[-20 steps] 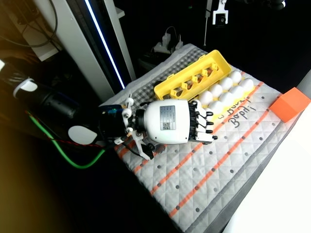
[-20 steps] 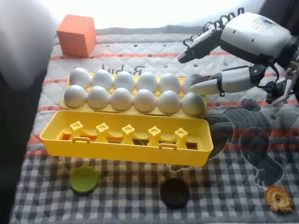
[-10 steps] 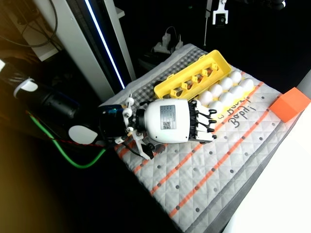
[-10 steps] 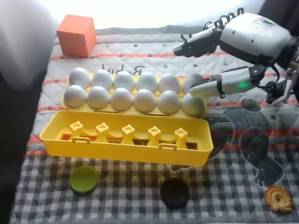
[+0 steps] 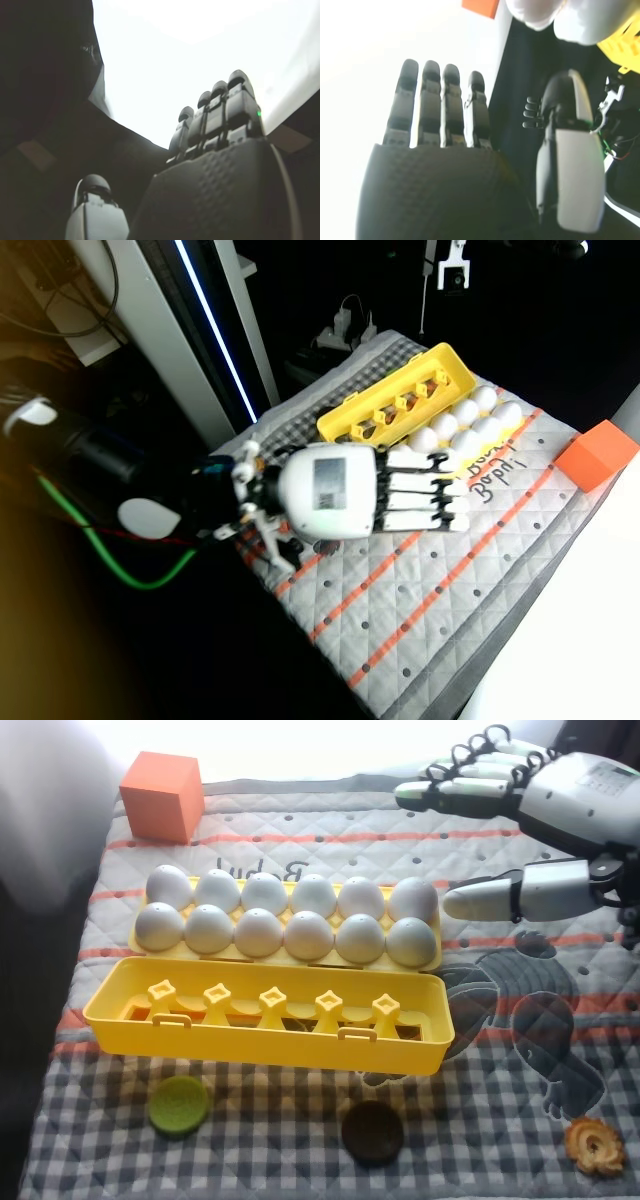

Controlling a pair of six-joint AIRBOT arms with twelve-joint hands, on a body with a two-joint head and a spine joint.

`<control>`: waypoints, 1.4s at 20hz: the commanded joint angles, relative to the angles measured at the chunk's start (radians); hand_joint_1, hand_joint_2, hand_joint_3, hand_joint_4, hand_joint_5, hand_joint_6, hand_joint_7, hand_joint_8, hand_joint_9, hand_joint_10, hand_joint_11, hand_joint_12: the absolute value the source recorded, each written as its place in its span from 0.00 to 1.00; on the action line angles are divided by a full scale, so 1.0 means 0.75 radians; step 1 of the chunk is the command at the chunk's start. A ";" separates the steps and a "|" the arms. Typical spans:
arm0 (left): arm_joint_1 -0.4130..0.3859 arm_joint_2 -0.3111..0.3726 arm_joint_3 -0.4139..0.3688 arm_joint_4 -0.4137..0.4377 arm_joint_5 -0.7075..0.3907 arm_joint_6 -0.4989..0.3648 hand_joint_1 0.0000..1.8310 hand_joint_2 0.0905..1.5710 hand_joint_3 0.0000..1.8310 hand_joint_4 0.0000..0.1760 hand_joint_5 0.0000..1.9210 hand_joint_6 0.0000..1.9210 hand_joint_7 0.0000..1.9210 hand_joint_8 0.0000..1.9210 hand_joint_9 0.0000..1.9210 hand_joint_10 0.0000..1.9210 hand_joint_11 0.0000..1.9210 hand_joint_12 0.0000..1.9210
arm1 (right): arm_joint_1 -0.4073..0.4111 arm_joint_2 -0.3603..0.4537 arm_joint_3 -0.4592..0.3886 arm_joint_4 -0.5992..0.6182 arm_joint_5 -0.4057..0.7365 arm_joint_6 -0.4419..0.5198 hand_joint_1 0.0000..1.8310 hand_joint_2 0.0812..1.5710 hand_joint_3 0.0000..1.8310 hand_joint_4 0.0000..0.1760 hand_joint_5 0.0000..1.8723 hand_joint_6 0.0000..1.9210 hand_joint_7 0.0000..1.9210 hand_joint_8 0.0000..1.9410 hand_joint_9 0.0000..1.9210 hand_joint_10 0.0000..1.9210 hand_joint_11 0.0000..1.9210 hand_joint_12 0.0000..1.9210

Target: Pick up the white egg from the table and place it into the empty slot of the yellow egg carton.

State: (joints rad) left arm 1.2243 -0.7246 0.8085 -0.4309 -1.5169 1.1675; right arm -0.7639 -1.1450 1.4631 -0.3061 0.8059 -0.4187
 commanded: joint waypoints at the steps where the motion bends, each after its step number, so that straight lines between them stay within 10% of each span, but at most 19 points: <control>1: -0.008 0.009 -0.003 0.012 -0.165 -0.012 0.00 0.44 0.00 0.53 0.00 0.00 0.00 0.00 0.00 0.00 0.00 0.00 | 0.009 0.002 -0.009 0.046 0.158 0.004 0.11 0.66 0.00 0.73 0.11 0.00 0.08 0.00 0.04 0.00 0.00 0.10; 5: -0.009 0.009 -0.001 0.009 -0.159 -0.012 0.00 0.45 0.00 0.49 0.00 0.00 0.00 0.00 0.00 0.00 0.00 0.00 | -0.032 0.072 -0.066 0.076 0.159 -0.039 0.07 0.73 0.00 0.53 0.09 0.00 0.06 0.00 0.01 0.00 0.00 0.01; 6: -0.009 0.009 0.000 0.008 -0.159 -0.012 0.00 0.44 0.00 0.65 0.00 0.00 0.00 0.00 0.00 0.00 0.00 0.00 | -0.045 0.093 -0.094 0.087 0.159 -0.065 0.00 0.71 0.00 0.58 0.08 0.00 0.05 0.00 0.00 0.00 0.00 0.00; 15: -0.009 0.009 -0.002 0.000 -0.156 -0.012 0.00 0.45 0.00 0.61 0.00 0.00 0.00 0.00 0.00 0.00 0.00 0.00 | -0.266 0.257 -0.287 0.265 0.304 -0.228 0.00 0.47 0.00 0.92 0.06 0.00 0.03 0.00 0.00 0.00 0.00 0.00; 18: -0.010 0.005 -0.004 0.001 -0.157 -0.012 0.00 0.44 0.00 0.67 0.00 0.00 0.00 0.00 0.00 0.00 0.00 0.00 | -0.413 0.303 -0.339 0.393 0.415 -0.258 0.00 0.49 0.00 0.70 0.07 0.00 0.04 0.00 0.00 0.00 0.00 0.00; 20: -0.010 0.004 -0.005 0.000 -0.157 -0.012 0.00 0.44 0.00 0.53 0.00 0.00 0.00 0.00 0.00 0.00 0.00 0.00 | -0.508 0.323 -0.361 0.464 0.477 -0.261 0.00 0.49 0.00 0.70 0.07 0.00 0.04 0.00 0.00 0.00 0.00 0.00; 25: -0.010 0.004 -0.007 -0.002 -0.159 -0.012 0.00 0.45 0.00 0.63 0.00 0.00 0.00 0.00 0.00 0.00 0.00 0.00 | -0.545 0.329 -0.366 0.496 0.499 -0.263 0.00 0.52 0.01 0.55 0.08 0.00 0.06 0.01 0.00 0.00 0.00 0.00; 28: -0.012 0.002 -0.006 -0.002 -0.160 -0.012 0.00 0.45 0.00 0.62 0.00 0.00 0.00 0.00 0.00 0.00 0.00 0.00 | -0.545 0.325 -0.361 0.497 0.499 -0.263 0.00 0.50 0.00 0.67 0.07 0.00 0.05 0.00 0.00 0.00 0.00 0.00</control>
State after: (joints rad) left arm 1.2247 -0.7246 0.8005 -0.4412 -1.5124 1.1675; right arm -1.1820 -0.9035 1.1866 0.0380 1.0607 -0.6205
